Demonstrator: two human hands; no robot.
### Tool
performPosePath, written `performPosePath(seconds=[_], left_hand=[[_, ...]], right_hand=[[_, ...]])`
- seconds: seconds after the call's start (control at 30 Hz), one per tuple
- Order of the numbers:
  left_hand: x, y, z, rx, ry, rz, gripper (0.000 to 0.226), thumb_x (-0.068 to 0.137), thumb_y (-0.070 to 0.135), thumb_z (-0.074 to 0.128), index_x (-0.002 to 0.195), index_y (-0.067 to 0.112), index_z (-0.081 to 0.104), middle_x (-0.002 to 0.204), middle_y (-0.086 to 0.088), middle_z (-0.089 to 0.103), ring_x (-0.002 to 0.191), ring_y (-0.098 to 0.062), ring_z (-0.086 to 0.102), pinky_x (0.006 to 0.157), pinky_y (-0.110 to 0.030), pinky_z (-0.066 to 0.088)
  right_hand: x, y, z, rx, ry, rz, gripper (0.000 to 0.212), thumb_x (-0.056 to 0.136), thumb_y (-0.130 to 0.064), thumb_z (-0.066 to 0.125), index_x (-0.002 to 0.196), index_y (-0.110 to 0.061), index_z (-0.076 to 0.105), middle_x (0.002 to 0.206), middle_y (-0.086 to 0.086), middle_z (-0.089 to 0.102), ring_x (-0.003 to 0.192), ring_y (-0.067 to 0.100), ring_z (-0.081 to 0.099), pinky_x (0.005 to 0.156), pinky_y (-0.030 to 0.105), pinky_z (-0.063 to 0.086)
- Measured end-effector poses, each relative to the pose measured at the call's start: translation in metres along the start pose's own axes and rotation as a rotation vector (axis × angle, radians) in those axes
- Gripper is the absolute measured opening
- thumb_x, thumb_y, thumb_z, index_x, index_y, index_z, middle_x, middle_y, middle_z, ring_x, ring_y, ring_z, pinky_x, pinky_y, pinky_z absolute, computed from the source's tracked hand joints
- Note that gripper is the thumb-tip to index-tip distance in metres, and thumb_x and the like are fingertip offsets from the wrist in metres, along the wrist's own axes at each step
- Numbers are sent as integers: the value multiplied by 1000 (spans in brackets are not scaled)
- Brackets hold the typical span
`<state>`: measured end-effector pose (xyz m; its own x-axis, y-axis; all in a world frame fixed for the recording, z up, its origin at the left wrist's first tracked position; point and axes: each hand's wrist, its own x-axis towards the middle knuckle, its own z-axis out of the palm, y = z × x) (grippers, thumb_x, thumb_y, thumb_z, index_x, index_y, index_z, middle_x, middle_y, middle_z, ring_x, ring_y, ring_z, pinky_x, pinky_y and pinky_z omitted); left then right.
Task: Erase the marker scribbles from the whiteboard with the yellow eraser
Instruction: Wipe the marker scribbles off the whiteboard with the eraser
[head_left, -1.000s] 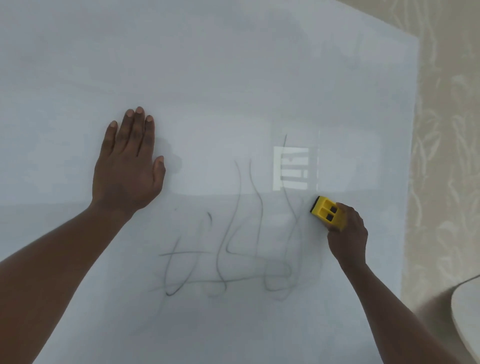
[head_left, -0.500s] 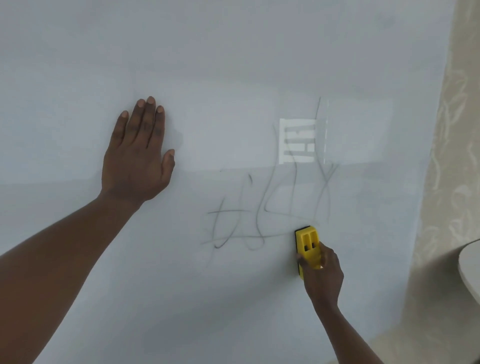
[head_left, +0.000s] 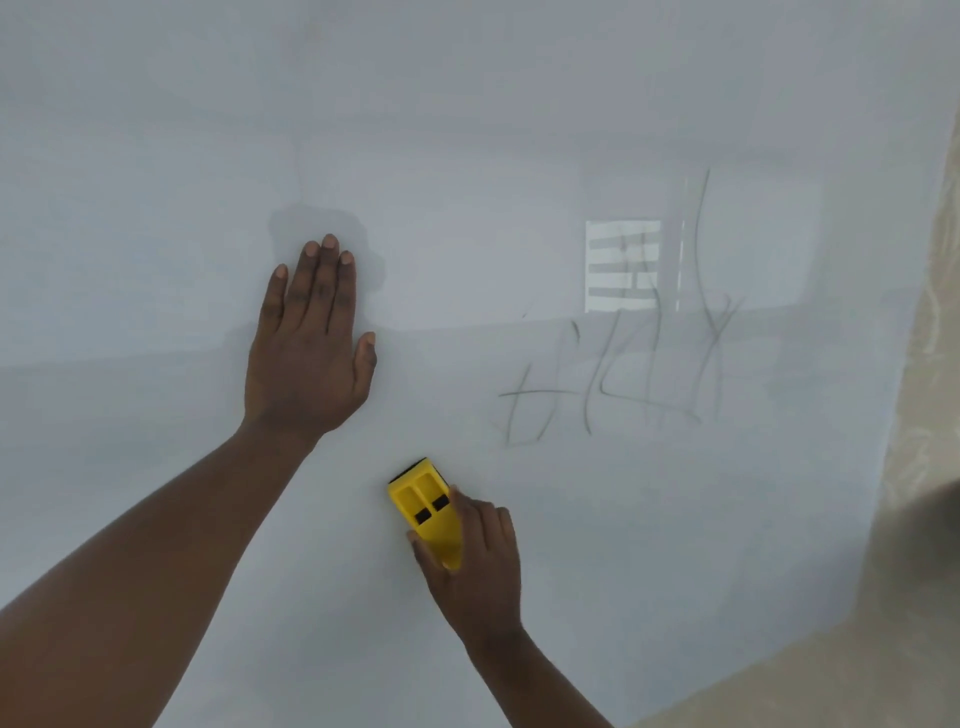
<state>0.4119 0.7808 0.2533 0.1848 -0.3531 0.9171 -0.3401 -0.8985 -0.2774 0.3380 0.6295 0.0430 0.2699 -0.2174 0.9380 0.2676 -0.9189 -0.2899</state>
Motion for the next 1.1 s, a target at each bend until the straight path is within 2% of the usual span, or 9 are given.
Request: performPosePath(seconds=[0.1,0.17,0.4,0.57,0.63,0.7,0.8,0.97,1.1], left_hand=[[0,6,-3,-7,21,-37,69,99,33,30,156,-2,13,165,-21,13,155,-31,10,126,-50,13],[3,12,-6,-16,37,-75,69,99,33,31,156,-2,13,165,-22,13,155,-31,10,127,-50,12],[39,39,-6,-55,33,-64,71,98,32,32,157,-1,10,166,-21,9,156,-30,7,128,-47,10],[55,42,-3,-44,31,-73,71,98,33,29,157,-1,9,166,-20,9,156,-30,7,127,-48,10],[56,43,-1,-29,30,-77,71,98,33,29,157,-1,9,166,-20,9,156,-29,6,128,-48,9],[56,44,2,-24,42,-79,71,98,34,28,156,-2,11,166,-20,9,156,-29,7,128,-48,9],[57,46,3,-22,55,-81,71,98,33,29,156,-2,11,166,-20,10,156,-29,7,127,-49,10],[57,44,5,-23,65,-82,70,98,33,30,157,-1,11,166,-20,10,156,-29,7,127,-49,12],[57,43,5,-35,76,-73,70,99,32,32,156,-1,12,166,-20,12,156,-30,9,127,-50,13]], right_hand=[[15,-7,-1,-37,-14,-53,52,87,-48,68,121,-9,60,102,4,65,85,20,55,75,30,48],[37,0,-9,-37,27,-7,54,87,-45,68,124,-7,59,101,7,64,87,22,54,77,31,47],[111,71,-54,-1,157,328,62,86,-41,69,135,-8,50,112,11,58,104,25,49,87,35,43],[121,142,-87,-5,246,633,57,87,-37,67,133,-10,48,118,17,55,112,37,51,89,40,42],[121,162,-99,12,256,785,56,88,-39,64,133,-10,47,121,16,54,114,37,52,90,41,41],[124,172,-103,27,277,838,58,88,-40,64,135,-10,47,125,14,54,117,35,52,93,42,41],[136,162,-95,30,305,762,58,87,-42,65,135,-14,47,124,11,55,118,32,51,94,42,41],[179,95,-67,-8,308,438,61,86,-49,60,134,-13,51,114,11,59,106,32,52,87,38,42],[180,32,-43,-13,239,179,60,88,-45,64,136,-10,51,114,9,60,98,27,50,86,36,42]])
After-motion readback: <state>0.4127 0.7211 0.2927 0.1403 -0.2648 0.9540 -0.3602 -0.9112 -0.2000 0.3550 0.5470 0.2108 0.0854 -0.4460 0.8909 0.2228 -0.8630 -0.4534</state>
